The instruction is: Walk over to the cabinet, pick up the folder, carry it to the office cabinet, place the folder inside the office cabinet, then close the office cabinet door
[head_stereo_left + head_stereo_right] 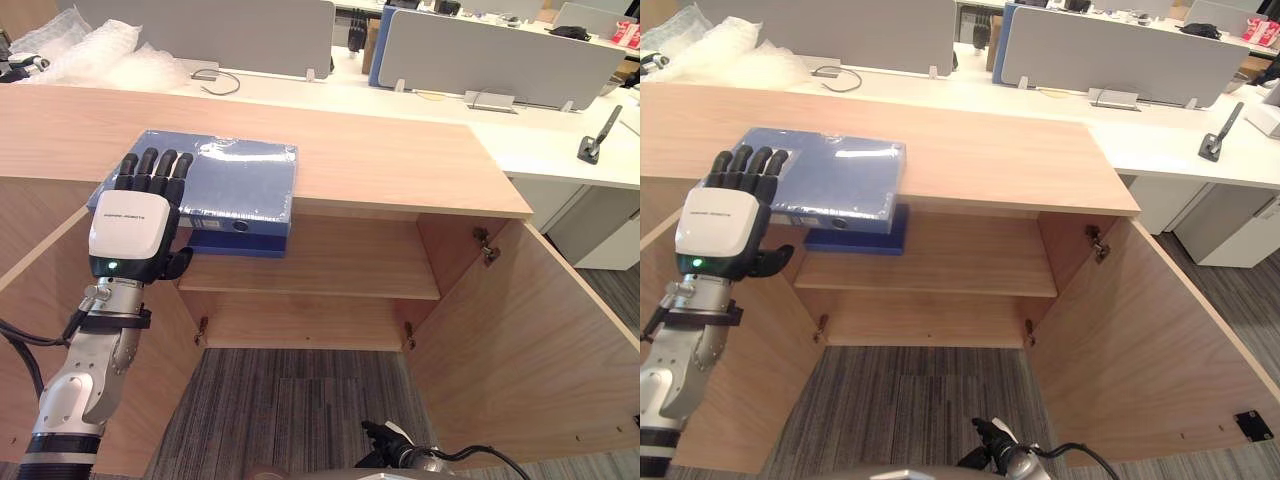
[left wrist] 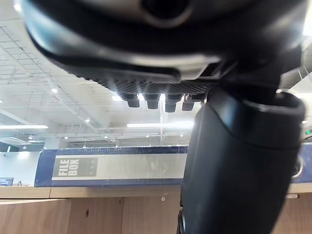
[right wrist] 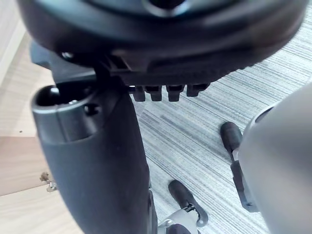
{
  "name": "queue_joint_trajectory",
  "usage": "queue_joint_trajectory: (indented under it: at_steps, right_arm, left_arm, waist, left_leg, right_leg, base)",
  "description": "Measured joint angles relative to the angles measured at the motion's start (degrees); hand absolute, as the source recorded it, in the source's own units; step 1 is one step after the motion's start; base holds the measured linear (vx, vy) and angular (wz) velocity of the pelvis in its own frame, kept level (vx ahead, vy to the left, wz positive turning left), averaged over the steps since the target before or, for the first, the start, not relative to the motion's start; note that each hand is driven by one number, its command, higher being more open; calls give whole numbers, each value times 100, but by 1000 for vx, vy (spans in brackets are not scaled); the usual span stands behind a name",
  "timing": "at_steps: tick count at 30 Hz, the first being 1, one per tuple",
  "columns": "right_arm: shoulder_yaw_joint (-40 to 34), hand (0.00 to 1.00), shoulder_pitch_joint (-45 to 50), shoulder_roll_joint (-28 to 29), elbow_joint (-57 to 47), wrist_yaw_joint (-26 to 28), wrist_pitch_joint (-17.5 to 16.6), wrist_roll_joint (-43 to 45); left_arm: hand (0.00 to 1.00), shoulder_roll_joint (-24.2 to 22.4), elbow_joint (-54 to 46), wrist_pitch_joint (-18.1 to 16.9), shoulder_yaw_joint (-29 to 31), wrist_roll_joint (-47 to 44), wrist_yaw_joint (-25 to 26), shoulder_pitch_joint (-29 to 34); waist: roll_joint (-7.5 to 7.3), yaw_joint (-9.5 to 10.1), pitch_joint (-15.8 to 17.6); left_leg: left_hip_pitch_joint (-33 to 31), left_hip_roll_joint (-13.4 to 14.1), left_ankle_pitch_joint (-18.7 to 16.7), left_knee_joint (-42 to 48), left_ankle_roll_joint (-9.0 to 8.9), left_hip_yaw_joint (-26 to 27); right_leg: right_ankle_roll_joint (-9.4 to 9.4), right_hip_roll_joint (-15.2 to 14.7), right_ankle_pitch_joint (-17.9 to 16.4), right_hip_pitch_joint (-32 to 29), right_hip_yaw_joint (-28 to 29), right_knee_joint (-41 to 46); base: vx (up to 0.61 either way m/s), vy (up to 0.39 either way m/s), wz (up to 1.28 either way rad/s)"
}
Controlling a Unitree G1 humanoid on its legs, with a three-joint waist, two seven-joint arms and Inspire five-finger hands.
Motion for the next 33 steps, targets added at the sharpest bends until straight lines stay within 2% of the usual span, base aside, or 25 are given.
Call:
queue_joint_trajectory:
  at_steps: [12,23,24,33]
  right_arm:
    - [-229,100,270,-129,-304,89,-4,-23]
    - [-245,100,341,-127,-460,106,-4,-20]
    - [-245,100,341,-127,-460,108,-4,-20]
    - [-245,100,344,-126,-505,118,-2,-16]
  left_arm:
    - [100,39,502,197,1,236,-59,-147]
    - [100,199,868,383,0,231,-68,-804]
    - [0,208,869,383,0,231,-66,-814]
    - [0,206,1199,387,-237,203,-63,-1053]
  waist:
    - [14,-97,2]
    - [66,-235,-21]
    - [69,-244,-23]
    - [87,-333,-48]
  left_leg:
    - [93,-31,128,-196,14,202]
    - [102,-44,136,-199,15,288]
    - [100,-44,136,-199,15,296]
    - [80,-79,164,-192,52,391]
  right_leg:
    - [19,15,234,-2,195,-257]
    - [26,12,298,-30,287,-284]
    - [26,12,302,-36,296,-284]
    - [25,-22,387,-104,401,-286]
  base:
    - [-26,28,-8]
    - [-5,22,-3]
    - [-5,34,-8]
    - [-24,38,-6]
